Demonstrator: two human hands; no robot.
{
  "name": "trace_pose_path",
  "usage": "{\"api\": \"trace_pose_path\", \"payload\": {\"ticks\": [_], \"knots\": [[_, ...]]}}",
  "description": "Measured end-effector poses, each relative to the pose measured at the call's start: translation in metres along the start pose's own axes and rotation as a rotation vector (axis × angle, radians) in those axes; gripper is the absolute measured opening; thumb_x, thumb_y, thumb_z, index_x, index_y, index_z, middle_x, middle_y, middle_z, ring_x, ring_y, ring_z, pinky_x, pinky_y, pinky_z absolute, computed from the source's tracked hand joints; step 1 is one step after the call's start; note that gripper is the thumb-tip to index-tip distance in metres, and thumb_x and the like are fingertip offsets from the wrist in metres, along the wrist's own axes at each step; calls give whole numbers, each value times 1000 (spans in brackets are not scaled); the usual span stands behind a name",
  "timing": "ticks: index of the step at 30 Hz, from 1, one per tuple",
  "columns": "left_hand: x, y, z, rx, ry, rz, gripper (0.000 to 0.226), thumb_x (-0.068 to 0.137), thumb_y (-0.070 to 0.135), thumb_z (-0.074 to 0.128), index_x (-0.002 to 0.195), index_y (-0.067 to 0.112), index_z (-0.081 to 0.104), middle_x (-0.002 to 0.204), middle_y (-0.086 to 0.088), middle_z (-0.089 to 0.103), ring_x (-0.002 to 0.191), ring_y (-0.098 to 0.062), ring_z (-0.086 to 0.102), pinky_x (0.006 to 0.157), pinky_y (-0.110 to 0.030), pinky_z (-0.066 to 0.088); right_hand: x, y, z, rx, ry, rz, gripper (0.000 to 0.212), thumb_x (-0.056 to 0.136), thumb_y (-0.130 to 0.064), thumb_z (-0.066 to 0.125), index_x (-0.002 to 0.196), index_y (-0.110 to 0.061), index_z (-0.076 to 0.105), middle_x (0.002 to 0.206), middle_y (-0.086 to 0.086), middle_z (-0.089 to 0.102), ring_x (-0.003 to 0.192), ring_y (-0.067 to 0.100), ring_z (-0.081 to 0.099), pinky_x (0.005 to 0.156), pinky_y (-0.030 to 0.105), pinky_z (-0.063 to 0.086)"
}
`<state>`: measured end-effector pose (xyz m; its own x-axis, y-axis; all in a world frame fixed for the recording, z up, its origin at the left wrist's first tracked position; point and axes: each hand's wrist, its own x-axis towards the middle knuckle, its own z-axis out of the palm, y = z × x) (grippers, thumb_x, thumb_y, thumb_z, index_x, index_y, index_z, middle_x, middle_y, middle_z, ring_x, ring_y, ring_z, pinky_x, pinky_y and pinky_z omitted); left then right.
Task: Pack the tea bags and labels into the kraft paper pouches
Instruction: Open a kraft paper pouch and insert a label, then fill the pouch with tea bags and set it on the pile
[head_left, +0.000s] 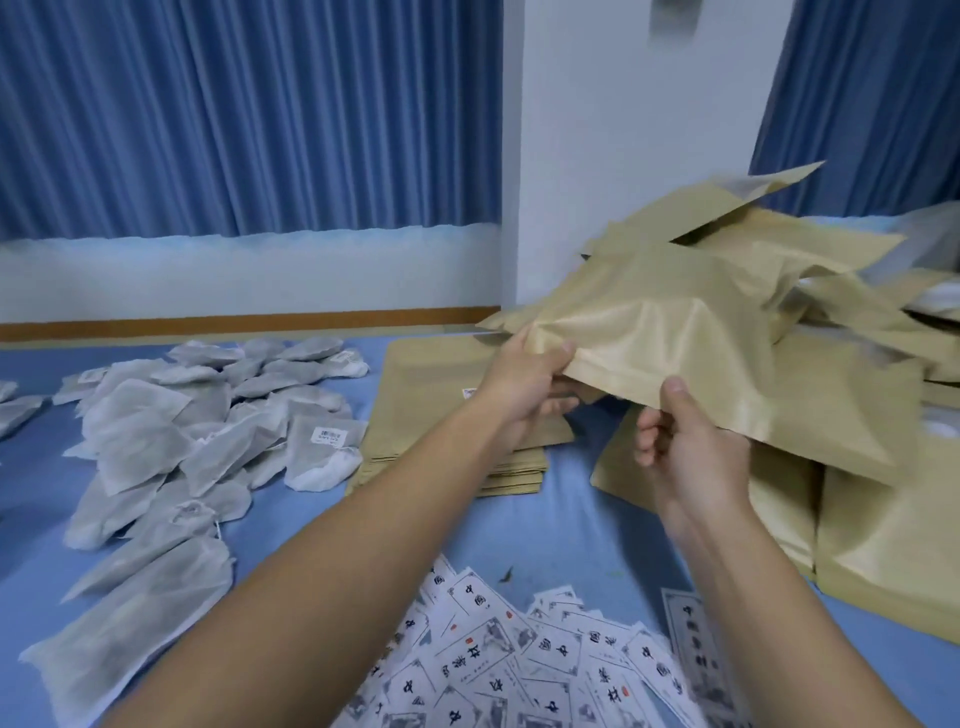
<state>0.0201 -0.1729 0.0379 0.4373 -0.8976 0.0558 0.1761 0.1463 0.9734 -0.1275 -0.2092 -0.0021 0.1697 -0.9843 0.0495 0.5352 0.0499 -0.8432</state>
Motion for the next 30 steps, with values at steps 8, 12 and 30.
{"api": "trace_pose_path", "payload": {"ticks": [8, 12, 30], "knots": [[63, 2, 48, -82, 94, -215, 8, 97, 12, 64, 92, 6, 62, 60, -2, 64, 47, -8, 56, 46, -21, 50, 55, -33, 2, 209, 75, 55, 10, 101, -4, 52, 92, -2, 56, 66, 8, 65, 51, 12, 61, 49, 20, 48], [86, 35, 83, -470, -74, -116, 37, 105, 6, 45, 141, -3, 47, 120, -7, 63, 106, -11, 62, 104, -33, 48, 108, -64, 22, 557, 80, 128, 17, 100, 10, 40, 98, 5, 56, 98, 13, 61, 87, 14, 67, 78, 20, 58], [22, -38, -78, 1549, -17, 37, 35, 96, 42, 43, 122, 21, 52, 129, -6, 60, 126, -30, 48, 105, -55, 35, 45, 86, 67, -1073, -660, -93, 37, 88, -2, 45, 111, -17, 70, 104, 1, 73, 93, 19, 59, 88, 30, 49]]}}
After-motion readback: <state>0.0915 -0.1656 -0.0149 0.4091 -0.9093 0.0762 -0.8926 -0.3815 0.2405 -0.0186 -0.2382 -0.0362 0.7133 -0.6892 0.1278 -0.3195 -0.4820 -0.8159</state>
